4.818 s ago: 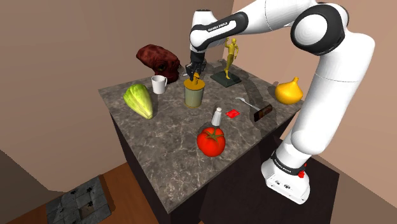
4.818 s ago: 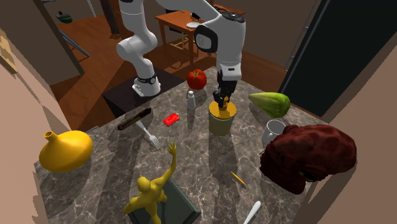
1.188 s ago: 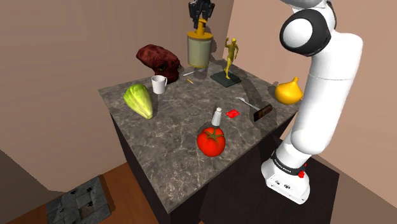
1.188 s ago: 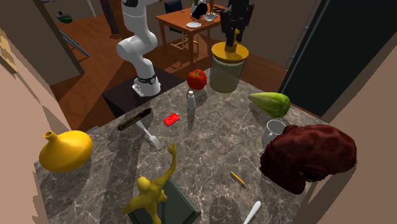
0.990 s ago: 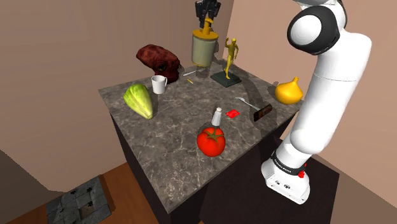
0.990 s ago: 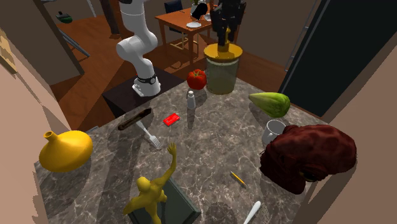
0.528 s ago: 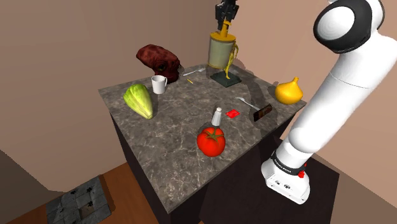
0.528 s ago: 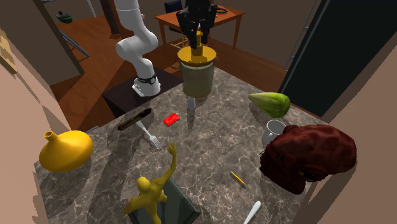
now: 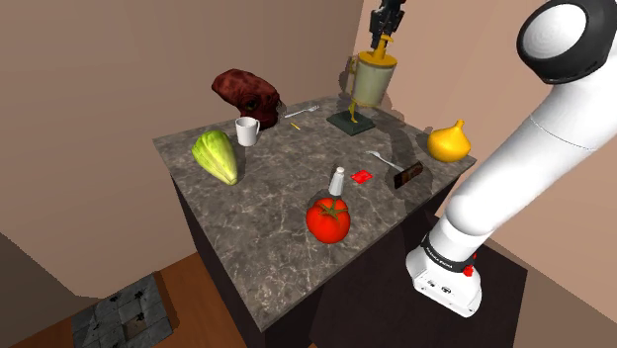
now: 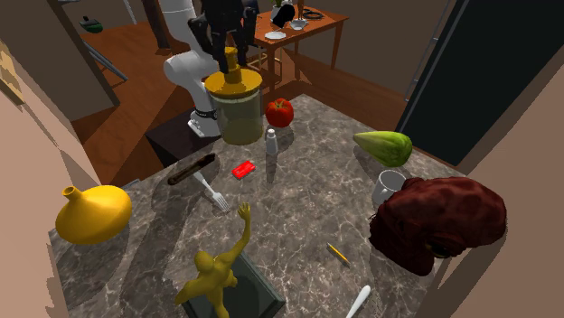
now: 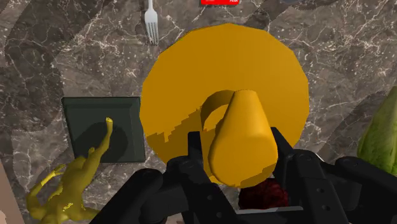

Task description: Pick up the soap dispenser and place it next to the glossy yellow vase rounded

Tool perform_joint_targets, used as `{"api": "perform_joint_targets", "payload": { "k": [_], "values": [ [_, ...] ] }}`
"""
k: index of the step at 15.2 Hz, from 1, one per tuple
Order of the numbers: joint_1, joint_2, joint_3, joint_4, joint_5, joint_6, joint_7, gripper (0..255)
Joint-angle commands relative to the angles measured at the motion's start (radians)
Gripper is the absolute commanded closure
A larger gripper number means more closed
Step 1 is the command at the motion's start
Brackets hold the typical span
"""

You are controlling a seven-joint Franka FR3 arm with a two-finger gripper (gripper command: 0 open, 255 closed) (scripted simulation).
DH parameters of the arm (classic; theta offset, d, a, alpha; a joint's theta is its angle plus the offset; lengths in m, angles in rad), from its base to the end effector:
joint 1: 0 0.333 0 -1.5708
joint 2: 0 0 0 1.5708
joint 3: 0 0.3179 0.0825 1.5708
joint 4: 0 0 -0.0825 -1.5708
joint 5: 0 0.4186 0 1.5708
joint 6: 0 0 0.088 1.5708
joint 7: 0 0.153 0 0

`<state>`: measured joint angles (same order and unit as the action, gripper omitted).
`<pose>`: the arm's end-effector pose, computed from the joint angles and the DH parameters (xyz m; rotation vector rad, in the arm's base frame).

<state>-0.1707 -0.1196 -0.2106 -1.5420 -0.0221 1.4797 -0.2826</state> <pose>0.5002 -0.2121 0.6527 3.1216 -0.1570 0.0823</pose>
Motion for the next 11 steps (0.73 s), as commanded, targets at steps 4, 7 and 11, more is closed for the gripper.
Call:
{"api": "perform_joint_targets", "payload": {
  "k": [4, 7, 11],
  "values": [
    [-0.048, -0.054, -0.063, -0.055, -0.016, 0.004, -0.112, 255],
    [-0.076, -0.073, -0.105, -0.071, -0.025, 0.003, -0.182, 255],
    [-0.113, -0.084, -0.164, -0.074, -0.034, -0.001, -0.279, 255]
  ]
}}
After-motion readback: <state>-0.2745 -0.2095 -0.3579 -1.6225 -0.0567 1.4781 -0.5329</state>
